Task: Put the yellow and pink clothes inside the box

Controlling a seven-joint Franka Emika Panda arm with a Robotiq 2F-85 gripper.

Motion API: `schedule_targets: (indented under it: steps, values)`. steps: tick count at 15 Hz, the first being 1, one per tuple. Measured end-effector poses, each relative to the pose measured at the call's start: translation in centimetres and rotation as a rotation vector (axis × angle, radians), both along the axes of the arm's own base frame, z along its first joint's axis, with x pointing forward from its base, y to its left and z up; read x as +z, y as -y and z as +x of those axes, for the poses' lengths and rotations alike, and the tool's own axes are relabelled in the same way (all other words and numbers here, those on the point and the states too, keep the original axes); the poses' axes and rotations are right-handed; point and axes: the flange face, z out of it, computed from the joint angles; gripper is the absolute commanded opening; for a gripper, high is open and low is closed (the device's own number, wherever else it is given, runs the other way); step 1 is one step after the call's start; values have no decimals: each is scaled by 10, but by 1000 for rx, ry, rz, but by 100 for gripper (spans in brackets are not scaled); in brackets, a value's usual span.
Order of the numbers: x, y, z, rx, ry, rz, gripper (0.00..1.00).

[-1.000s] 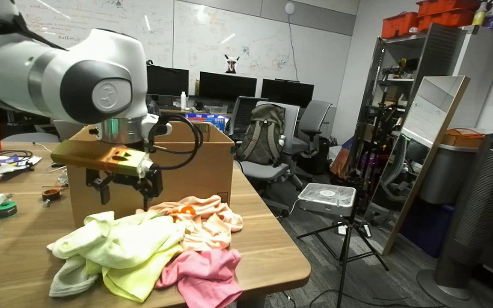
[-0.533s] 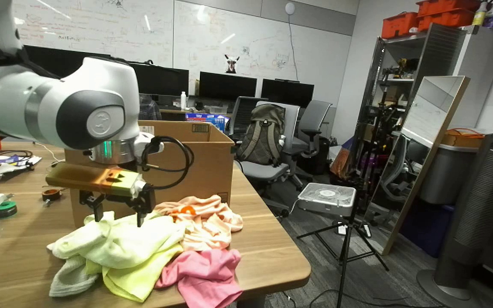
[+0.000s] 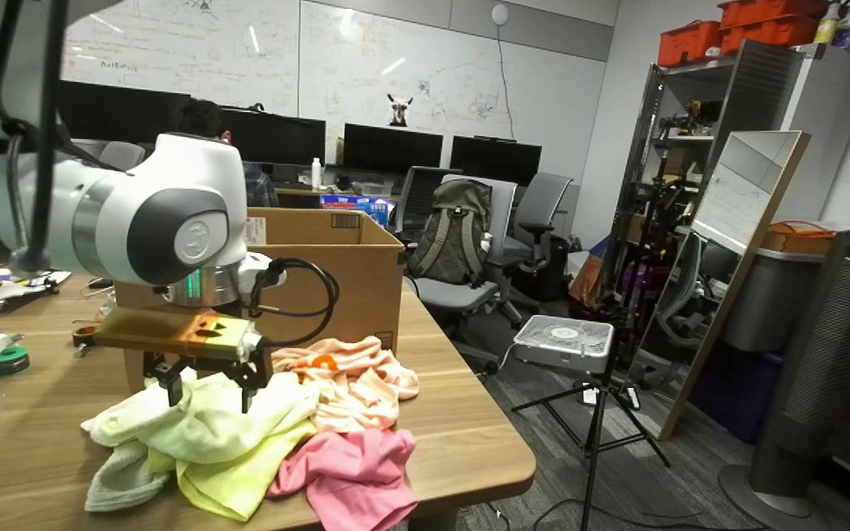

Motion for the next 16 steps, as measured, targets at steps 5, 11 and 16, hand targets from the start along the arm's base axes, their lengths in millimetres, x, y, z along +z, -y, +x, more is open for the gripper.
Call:
schedule_targets:
  steps: [5,11,16]
  values:
    - [-18,9,0,-5,-34,-21,100]
    - [-32,17,-7,-22,-73,-37,100]
    - [-35,5,-12,-36,-112,-3,100]
